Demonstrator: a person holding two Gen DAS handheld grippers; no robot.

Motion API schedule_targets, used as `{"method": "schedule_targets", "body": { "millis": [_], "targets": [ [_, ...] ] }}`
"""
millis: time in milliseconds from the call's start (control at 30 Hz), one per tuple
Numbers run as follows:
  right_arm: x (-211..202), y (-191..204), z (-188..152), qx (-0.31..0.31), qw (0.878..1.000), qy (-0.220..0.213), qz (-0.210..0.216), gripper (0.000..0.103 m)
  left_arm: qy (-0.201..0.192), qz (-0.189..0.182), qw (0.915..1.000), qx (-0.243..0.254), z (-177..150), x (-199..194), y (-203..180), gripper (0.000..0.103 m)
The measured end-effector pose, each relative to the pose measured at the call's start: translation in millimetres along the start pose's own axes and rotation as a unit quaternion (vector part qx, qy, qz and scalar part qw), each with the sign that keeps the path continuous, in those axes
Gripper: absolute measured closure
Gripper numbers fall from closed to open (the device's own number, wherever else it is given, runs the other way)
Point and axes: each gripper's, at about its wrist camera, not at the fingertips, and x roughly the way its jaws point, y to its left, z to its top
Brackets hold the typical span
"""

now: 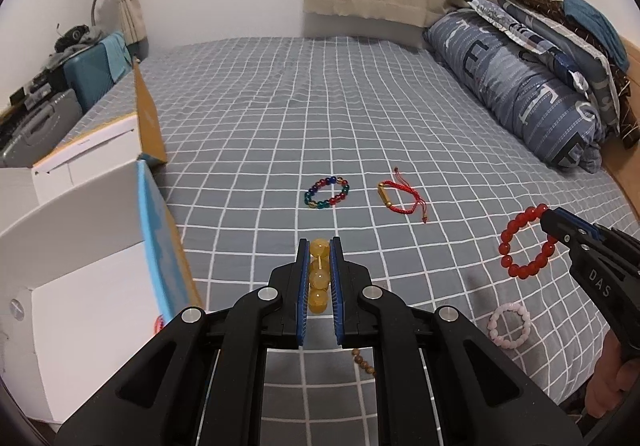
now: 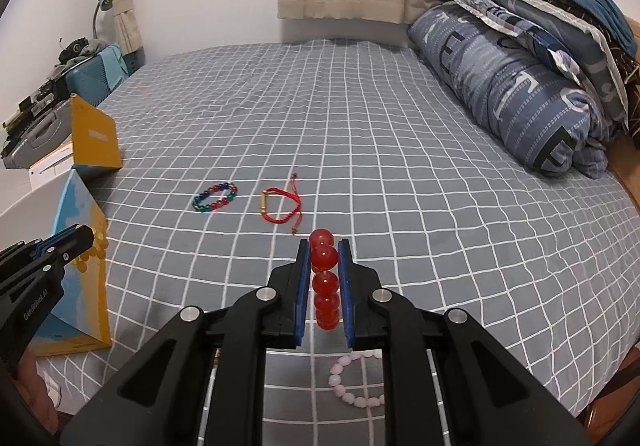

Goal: Organize jewelry
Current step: 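Lift both held bracelets and carry them over the white box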

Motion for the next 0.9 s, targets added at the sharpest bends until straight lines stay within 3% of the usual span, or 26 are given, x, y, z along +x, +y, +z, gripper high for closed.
{"method": "schedule_targets", "body": {
  "millis": [467,900],
  "targets": [
    [-27.8,56.3,8.5,-0.036,0.999,-0.018,0.030,0.090,-0.020,0.022,0.9993,-0.023,-3.1,-43.7,33.6,0.094],
    [-40.2,126.5,19.8,-0.067,0.995,-0.028,0.075,0.090,-0.024,0.079,0.9942,-0.068,-14.8,-73.1,102.0,0.094]
  ]
}}
